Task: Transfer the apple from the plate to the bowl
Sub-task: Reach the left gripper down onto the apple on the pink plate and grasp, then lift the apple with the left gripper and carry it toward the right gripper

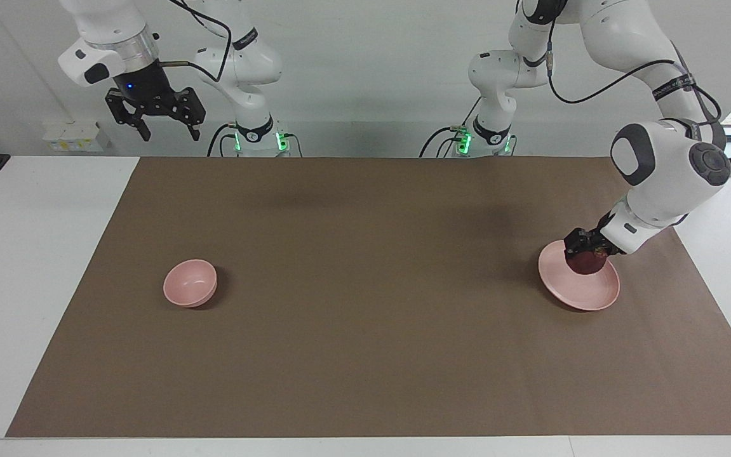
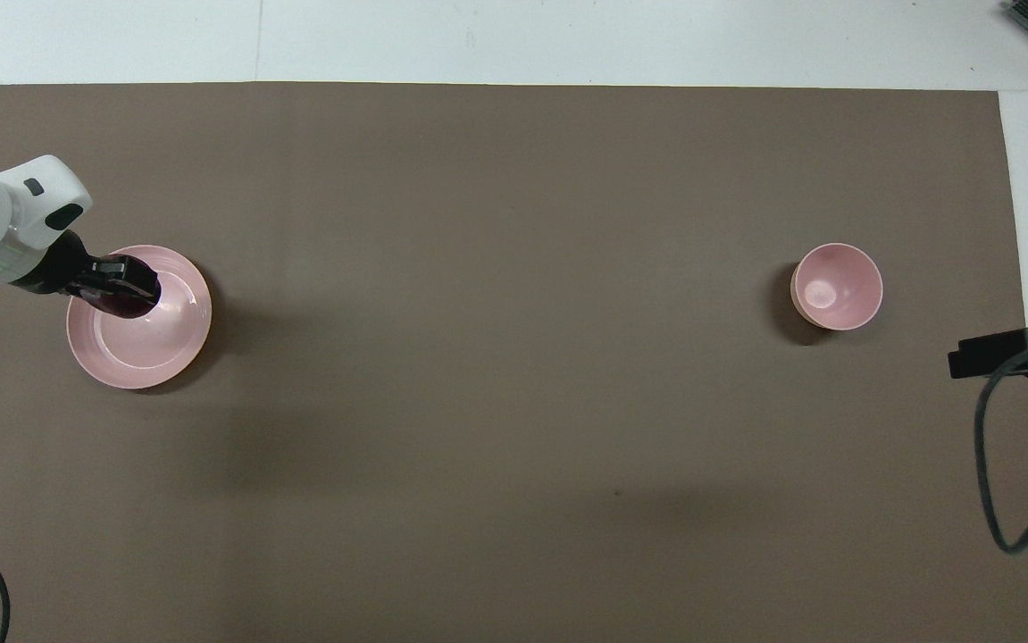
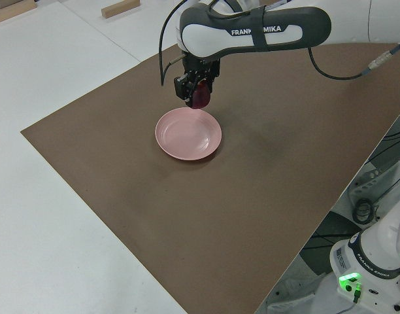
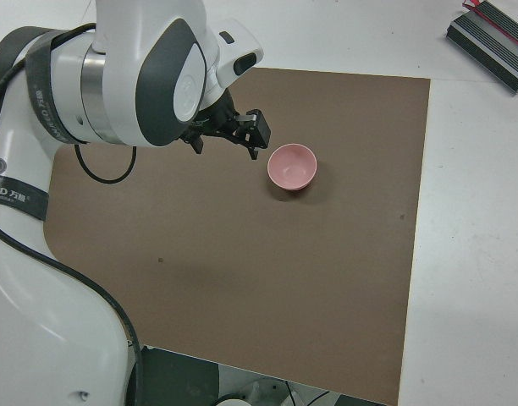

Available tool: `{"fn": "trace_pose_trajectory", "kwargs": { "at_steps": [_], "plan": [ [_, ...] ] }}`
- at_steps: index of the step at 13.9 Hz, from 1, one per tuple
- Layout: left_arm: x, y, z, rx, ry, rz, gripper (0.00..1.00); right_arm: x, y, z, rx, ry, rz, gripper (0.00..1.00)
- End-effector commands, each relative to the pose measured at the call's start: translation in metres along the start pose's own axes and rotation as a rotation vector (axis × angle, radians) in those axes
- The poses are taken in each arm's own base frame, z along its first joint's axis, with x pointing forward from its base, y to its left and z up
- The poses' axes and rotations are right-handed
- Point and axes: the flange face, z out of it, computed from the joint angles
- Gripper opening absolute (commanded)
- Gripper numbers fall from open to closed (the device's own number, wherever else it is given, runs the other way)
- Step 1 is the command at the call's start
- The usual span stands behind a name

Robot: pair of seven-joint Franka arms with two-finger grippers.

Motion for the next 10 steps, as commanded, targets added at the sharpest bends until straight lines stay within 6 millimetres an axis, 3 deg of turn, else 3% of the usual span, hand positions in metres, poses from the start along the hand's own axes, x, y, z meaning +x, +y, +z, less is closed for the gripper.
{"fn": "trace_pose_trajectory", "kwargs": {
  "at_steps": [1,6,10],
  "plan": [
    [-0.006,0.018,-0.034,-0.015,-0.029,-0.071,0.0,-0.004,0.001,-0.001,0.012,0.011,0.012,1.0],
    [-0.024,0.067,-0.053,-0.132,-0.106,-0.471,0.0,-0.007,0.0,0.001,0.013,-0.015,0.007,1.0],
    [-0.025,0.143,-0.053,-0.192,-0.156,-0.676,0.0,-0.024,0.0,0.004,0.013,-0.119,0.002,1.0]
  ]
}}
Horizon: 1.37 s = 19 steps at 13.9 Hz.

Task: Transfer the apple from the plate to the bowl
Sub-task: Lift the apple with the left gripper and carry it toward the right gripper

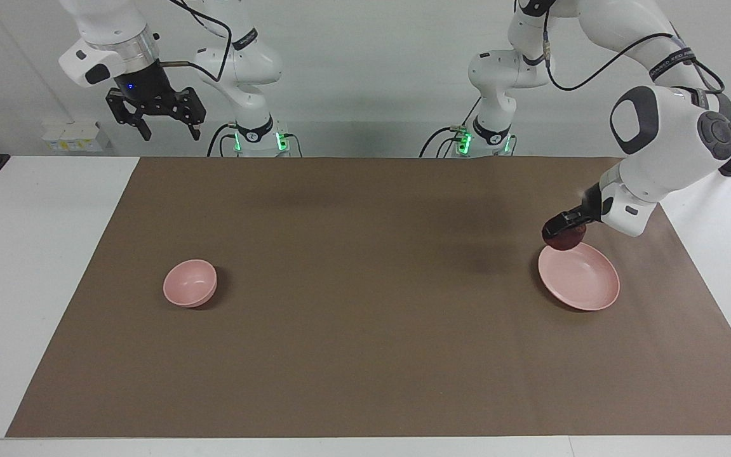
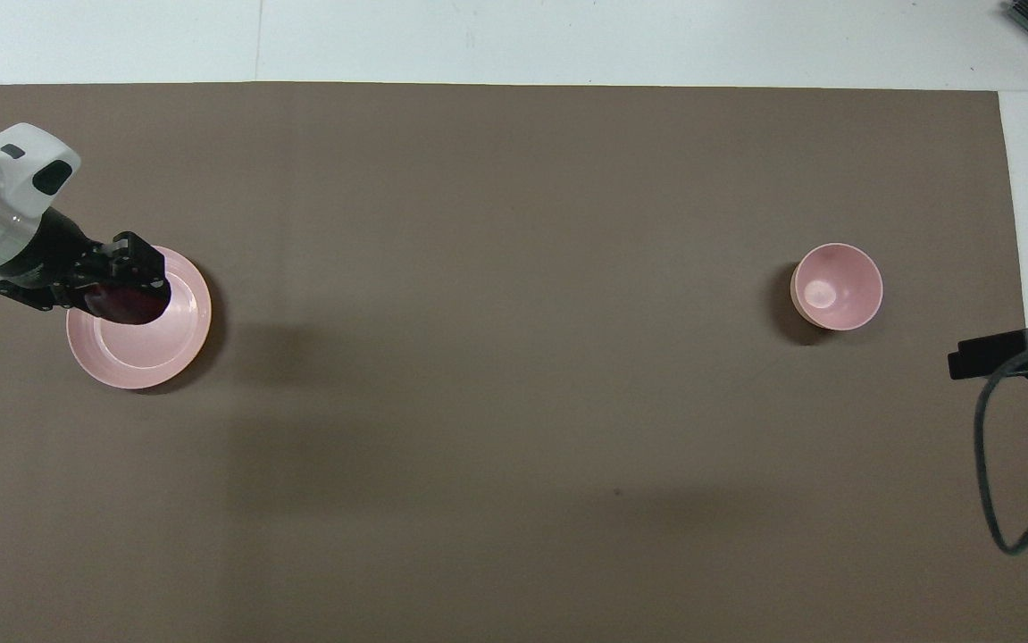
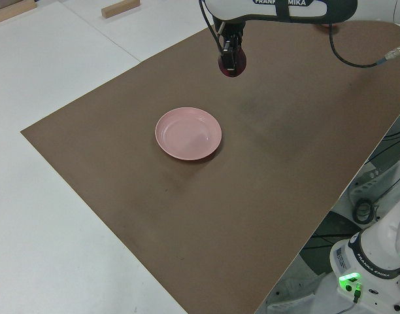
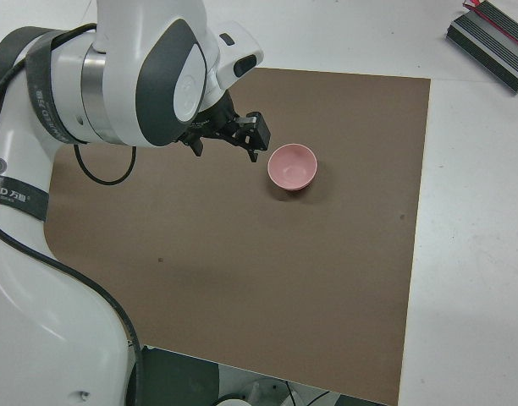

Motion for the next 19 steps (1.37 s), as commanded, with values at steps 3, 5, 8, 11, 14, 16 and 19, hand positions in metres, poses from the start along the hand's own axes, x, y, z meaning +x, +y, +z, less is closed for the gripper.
{"fn": "trace_pose_trajectory", "kwargs": {
  "at_steps": [3,5,8,11,14,16,19],
  "plan": [
    [-0.046,0.052,0.007,-0.165,-0.165,-0.123,0.0,-0.032,0.018,0.005,0.093,-0.127,-0.144,1.0],
    [-0.053,0.062,0.002,-0.26,-0.248,-0.153,0.0,-0.043,0.038,0.013,0.11,-0.128,-0.159,1.0],
    [-0.062,0.072,0.0,-0.352,-0.34,-0.176,0.0,-0.047,0.066,0.032,0.219,-0.126,-0.191,1.0],
    [-0.082,0.092,-0.001,-0.421,-0.475,-0.282,0.0,-0.044,0.06,0.04,0.397,-0.085,-0.209,1.0],
    [-0.108,0.121,0.003,-0.439,-0.57,-0.404,0.0,-0.041,0.042,0.061,0.562,-0.106,-0.194,1.0],
    [-0.128,0.135,0.013,-0.49,-0.649,-0.491,0.0,-0.039,0.034,0.064,0.626,-0.109,-0.179,1.0],
    [-0.157,0.158,0.022,-0.542,-0.719,-0.559,0.0,-0.043,0.034,0.081,0.751,-0.127,-0.14,1.0]
  ]
}}
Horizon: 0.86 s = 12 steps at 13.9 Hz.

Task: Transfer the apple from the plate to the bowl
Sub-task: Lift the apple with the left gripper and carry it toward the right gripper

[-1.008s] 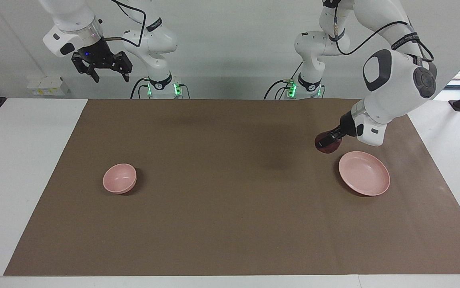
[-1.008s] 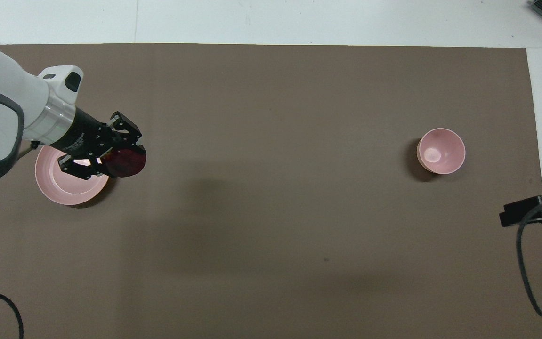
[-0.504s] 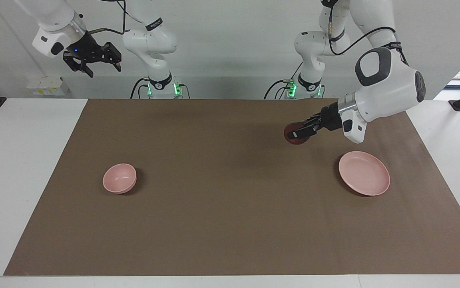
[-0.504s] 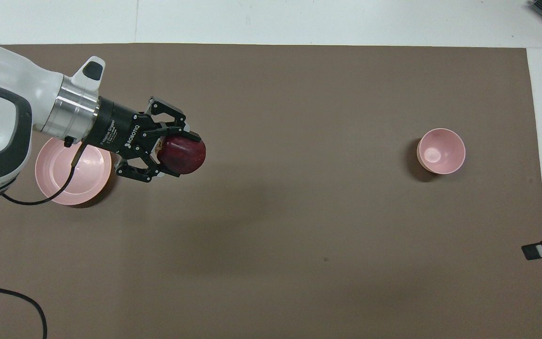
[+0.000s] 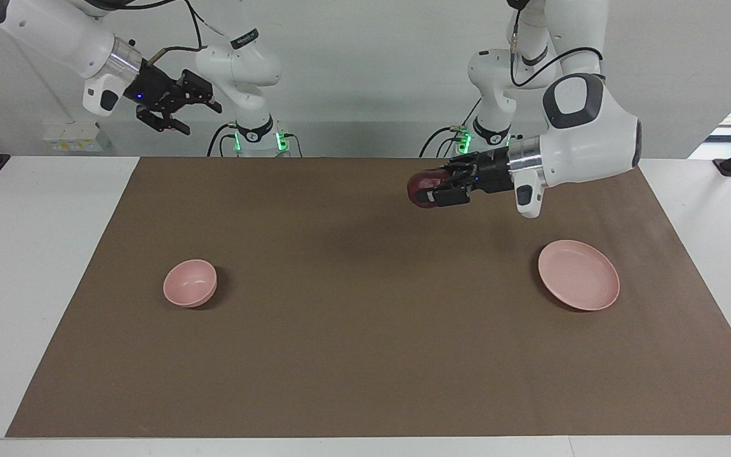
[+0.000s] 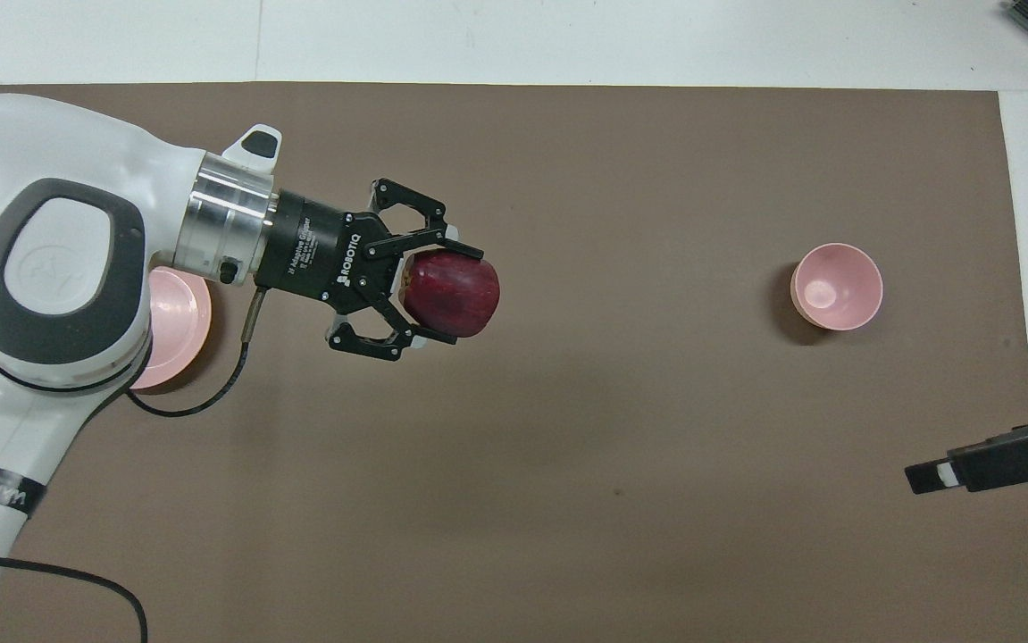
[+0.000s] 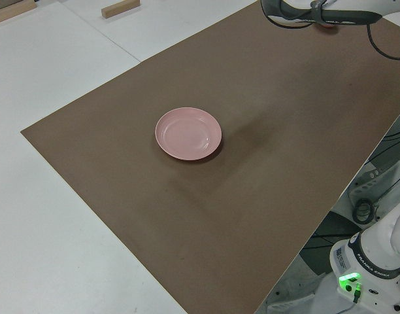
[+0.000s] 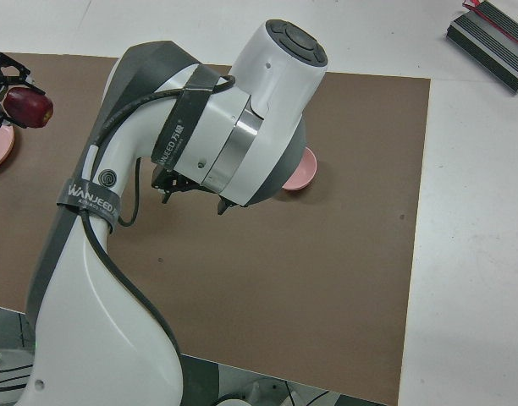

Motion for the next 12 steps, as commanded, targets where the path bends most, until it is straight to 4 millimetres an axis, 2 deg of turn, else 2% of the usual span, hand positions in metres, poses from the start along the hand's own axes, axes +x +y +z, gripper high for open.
{"fn": "trace_pose_trajectory", "kwargs": {
  "at_steps": [1,3,5,7,9,12],
  "plan": [
    [-0.02,-0.011,0.023,-0.043,-0.028,-0.049,0.0,-0.008,0.005,0.01,0.12,0.045,0.025,1.0],
    [-0.029,-0.014,0.05,-0.05,-0.02,-0.053,0.0,0.002,0.006,0.017,0.2,0.084,0.024,1.0],
    [-0.024,-0.018,0.058,-0.053,-0.044,-0.086,0.0,0.007,-0.002,0.023,0.23,0.092,0.011,1.0],
    [-0.025,-0.026,0.084,-0.065,-0.057,-0.113,0.0,0.01,0.01,0.041,0.314,0.097,0.009,1.0],
    [-0.027,-0.028,0.087,-0.101,-0.121,-0.156,0.0,0.02,0.016,0.05,0.364,0.103,0.01,1.0],
    [-0.029,-0.044,0.09,-0.183,-0.242,-0.249,0.0,0.029,0.02,0.064,0.472,0.133,0.045,1.0]
  ]
}}
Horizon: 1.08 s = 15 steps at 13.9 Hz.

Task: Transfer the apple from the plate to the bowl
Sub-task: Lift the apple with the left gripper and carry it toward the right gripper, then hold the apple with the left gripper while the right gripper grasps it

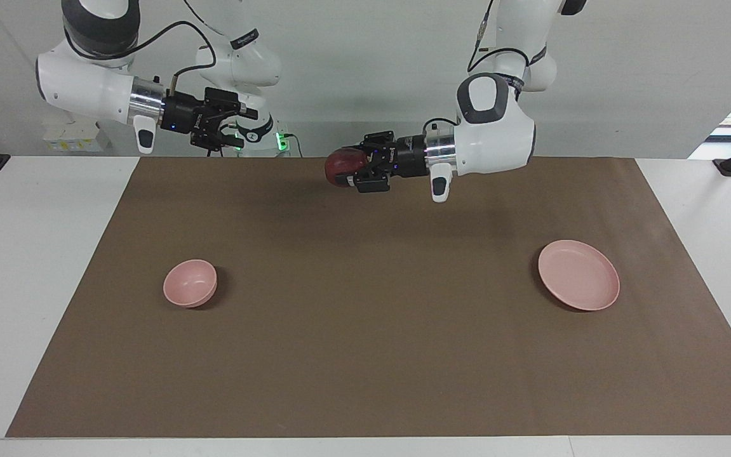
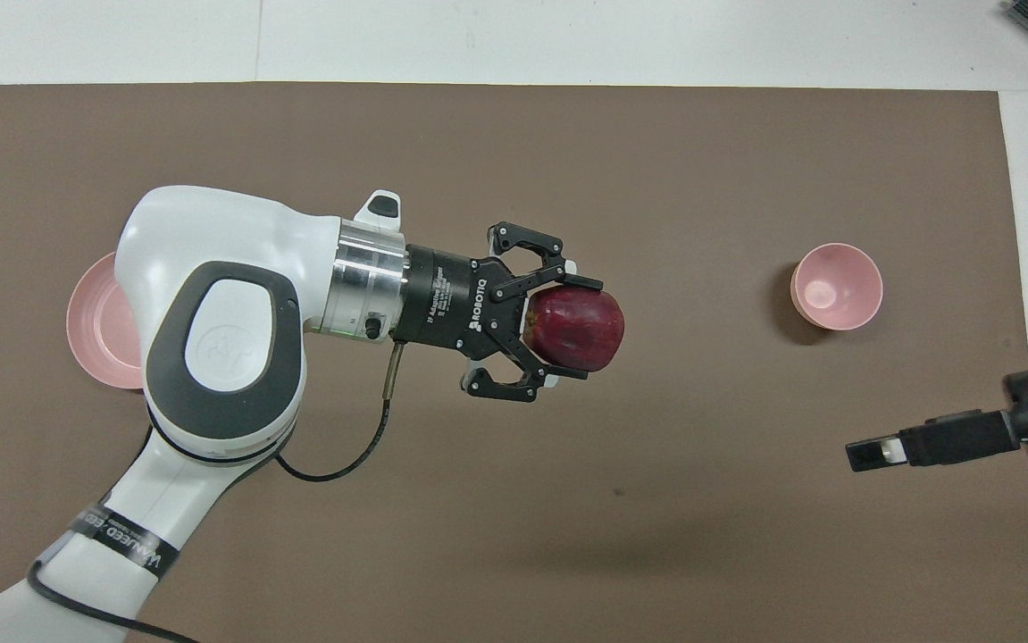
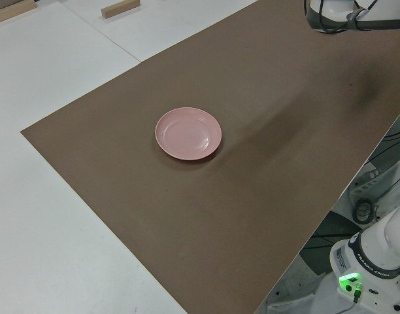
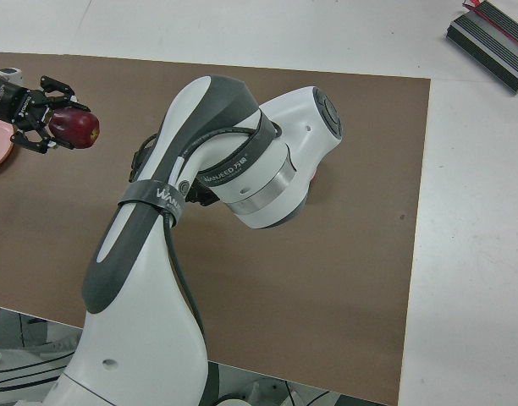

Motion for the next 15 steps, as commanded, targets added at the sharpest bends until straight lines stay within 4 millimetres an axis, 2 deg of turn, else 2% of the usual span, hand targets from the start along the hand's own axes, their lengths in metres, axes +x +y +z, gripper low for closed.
{"fn": "trace_pose_trajectory", "kwargs": {
  "at_steps": [1,3,6,12,15],
  "plan": [
    [-0.004,-0.029,0.005,-0.111,-0.075,-0.064,0.0,0.004,0.005,0.008,0.061,0.048,0.004,1.0],
    [-0.007,-0.042,0.031,-0.105,-0.08,-0.043,0.0,0.009,-0.002,0.018,0.073,0.055,0.019,1.0],
    [-0.007,-0.059,0.057,-0.113,-0.079,-0.024,0.0,0.017,-0.011,0.031,0.105,0.068,0.045,1.0],
    [-0.017,-0.082,0.091,-0.06,-0.083,-0.008,0.0,0.019,-0.015,0.034,0.107,0.074,0.047,1.0],
    [-0.022,-0.092,0.107,-0.07,-0.09,-0.02,0.0,0.018,-0.018,0.045,0.103,0.054,0.044,1.0]
  ]
}}
